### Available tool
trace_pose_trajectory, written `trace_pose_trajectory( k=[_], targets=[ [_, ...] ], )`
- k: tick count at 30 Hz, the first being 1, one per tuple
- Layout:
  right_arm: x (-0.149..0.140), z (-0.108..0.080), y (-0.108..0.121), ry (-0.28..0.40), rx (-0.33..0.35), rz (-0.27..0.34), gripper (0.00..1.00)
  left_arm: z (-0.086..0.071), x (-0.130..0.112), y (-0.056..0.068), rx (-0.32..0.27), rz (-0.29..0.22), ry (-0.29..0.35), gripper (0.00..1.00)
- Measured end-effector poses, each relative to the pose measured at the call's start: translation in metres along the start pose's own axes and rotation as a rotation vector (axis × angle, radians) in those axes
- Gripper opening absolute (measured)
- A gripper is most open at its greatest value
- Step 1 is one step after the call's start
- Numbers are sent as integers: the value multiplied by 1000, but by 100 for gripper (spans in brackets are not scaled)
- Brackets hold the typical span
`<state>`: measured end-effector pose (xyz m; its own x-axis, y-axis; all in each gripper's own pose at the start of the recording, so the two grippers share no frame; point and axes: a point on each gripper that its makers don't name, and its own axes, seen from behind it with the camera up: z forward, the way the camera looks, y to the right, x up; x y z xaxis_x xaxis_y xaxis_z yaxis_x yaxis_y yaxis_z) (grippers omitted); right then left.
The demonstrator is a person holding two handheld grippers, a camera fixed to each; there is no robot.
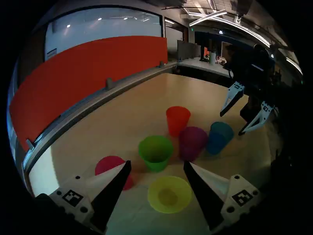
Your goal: Pour water
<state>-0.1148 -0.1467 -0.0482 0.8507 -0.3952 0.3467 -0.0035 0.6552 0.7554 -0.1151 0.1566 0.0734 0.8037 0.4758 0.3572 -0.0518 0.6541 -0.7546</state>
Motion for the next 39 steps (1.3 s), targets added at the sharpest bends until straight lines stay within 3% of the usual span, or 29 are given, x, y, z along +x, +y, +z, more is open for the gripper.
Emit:
trace_pose_trajectory(
  k=[21,39],
  targets=[
    [-13,8,2,-15,5,16,100,42,-6,0,-30,25,-73,100],
    [-21,17,5,-27,3,25,100,70,-13,-4,-29,10,-99,100]
  ],
)
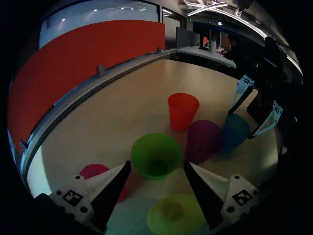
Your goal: Pour water
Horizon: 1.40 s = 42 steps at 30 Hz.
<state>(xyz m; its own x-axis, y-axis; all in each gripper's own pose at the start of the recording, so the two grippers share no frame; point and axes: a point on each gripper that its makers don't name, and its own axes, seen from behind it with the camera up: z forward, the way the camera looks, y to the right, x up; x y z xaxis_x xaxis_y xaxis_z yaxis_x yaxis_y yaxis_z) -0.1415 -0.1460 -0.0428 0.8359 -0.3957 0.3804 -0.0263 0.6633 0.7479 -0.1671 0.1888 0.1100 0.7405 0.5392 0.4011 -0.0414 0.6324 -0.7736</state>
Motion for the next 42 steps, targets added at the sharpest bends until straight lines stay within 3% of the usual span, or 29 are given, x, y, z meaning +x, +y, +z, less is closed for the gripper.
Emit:
trace_pose_trajectory(
  k=[11,20,25,42],
  targets=[
    [1,3,-1,2,9,6,100,13,4,2,-21,-7,4,100],
    [-1,5,0,-3,9,1,100,20,4,0,-5,5,3,100],
    [-2,6,1,-7,6,-2,100,20,3,-2,-2,1,6,88],
    [-3,15,1,-10,1,-7,100,12,7,1,-16,-34,36,87]
  ],
)
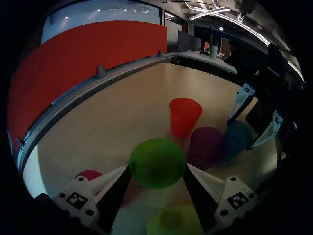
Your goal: Pour water
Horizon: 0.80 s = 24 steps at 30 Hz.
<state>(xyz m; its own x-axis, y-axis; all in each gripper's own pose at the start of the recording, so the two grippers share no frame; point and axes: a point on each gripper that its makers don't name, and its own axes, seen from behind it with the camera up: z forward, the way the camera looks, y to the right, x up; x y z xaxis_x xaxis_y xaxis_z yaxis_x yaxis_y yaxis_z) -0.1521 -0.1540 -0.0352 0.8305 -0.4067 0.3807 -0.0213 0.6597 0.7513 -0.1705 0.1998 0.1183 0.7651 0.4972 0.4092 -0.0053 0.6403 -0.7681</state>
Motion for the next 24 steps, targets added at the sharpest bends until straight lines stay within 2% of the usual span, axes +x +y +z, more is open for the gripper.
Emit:
trace_pose_trajectory(
  k=[10,14,24],
  targets=[
    [0,12,2,3,-5,-14,100,-6,2,0,2,7,4,87],
    [0,14,0,3,0,-14,94,-8,2,2,2,6,6,87],
    [1,12,5,10,-20,-3,92,-18,6,4,12,9,26,87]
  ],
)
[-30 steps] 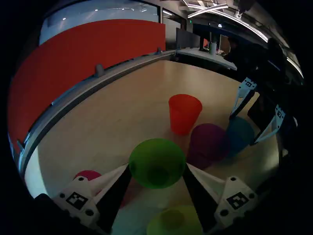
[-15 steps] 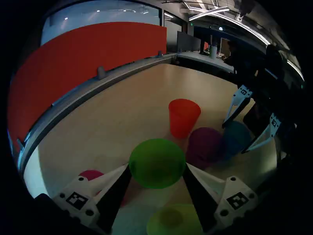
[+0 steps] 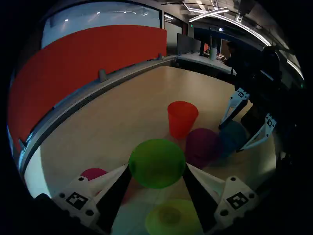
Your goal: Pour water
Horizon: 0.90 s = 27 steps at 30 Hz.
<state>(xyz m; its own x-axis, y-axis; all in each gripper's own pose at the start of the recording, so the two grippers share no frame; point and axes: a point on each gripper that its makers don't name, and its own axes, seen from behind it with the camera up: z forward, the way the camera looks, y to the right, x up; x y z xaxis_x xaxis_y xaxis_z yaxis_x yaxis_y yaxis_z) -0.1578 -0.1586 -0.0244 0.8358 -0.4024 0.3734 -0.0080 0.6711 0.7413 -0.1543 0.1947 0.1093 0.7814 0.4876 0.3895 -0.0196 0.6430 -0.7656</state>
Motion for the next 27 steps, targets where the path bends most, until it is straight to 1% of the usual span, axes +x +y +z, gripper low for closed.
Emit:
trace_pose_trajectory(
  k=[5,9,17,21,27],
  targets=[
    [6,-7,1,13,-9,2,92,-10,9,3,8,-8,34,87],
    [16,-14,1,37,-20,1,92,-24,19,8,14,-7,71,87],
    [40,-33,-3,90,-38,-9,92,-57,42,16,46,-5,165,87],
    [52,-42,-6,117,-50,-19,92,-75,50,21,55,-15,209,87],
    [71,-55,-13,168,-59,-24,92,-99,61,23,74,-36,277,87]
  ],
)
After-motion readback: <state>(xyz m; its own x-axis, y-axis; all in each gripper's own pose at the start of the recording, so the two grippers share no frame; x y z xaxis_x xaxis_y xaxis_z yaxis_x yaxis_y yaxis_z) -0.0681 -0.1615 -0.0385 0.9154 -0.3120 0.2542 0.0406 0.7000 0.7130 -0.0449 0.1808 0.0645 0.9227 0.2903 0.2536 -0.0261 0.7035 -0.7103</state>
